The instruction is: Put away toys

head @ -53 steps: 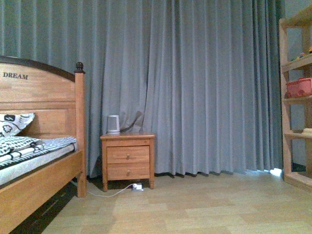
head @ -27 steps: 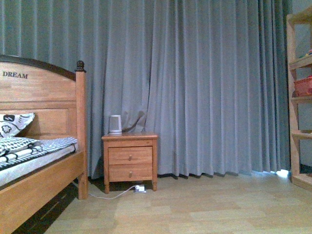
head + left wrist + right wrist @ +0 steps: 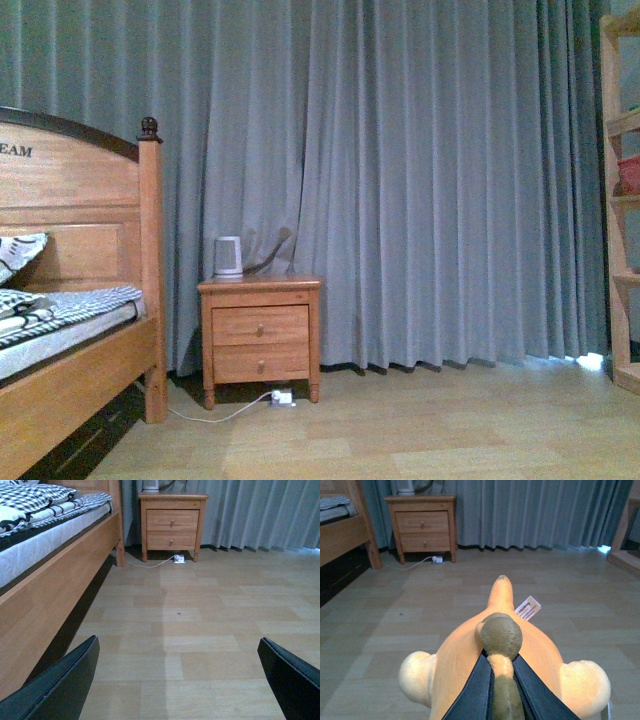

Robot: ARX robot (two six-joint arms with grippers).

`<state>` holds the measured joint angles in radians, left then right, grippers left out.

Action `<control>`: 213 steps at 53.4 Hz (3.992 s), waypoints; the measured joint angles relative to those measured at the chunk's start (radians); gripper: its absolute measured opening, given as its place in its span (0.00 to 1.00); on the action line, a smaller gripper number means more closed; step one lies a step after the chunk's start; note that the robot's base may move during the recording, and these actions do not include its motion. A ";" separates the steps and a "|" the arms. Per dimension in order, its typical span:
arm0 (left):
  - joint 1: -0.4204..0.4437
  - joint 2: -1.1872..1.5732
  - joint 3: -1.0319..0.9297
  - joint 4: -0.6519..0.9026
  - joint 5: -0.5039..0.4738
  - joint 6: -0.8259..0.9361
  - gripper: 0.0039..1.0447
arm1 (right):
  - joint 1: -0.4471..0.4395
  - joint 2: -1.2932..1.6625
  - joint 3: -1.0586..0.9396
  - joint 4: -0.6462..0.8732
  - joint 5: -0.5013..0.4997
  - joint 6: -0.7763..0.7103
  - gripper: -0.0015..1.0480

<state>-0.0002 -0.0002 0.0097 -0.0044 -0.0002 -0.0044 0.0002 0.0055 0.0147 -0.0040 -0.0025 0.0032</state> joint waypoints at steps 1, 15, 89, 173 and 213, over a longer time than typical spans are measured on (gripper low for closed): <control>0.000 0.000 0.000 0.000 0.000 0.000 0.94 | 0.000 0.000 0.000 0.000 0.002 0.000 0.06; 0.000 0.000 0.000 0.000 0.000 0.000 0.94 | 0.000 0.000 0.000 0.000 0.002 0.000 0.06; 0.000 0.000 0.000 0.000 0.000 0.000 0.94 | 0.000 0.000 0.000 0.000 0.002 0.000 0.06; 0.000 0.000 0.000 0.000 0.000 0.000 0.94 | 0.000 0.000 0.000 0.000 0.002 0.000 0.06; 0.000 0.001 0.000 0.000 0.000 0.000 0.94 | 0.000 -0.001 0.000 0.000 0.009 0.000 0.06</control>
<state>-0.0002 0.0010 0.0097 -0.0048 -0.0002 -0.0044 0.0006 0.0048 0.0147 -0.0040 0.0063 0.0032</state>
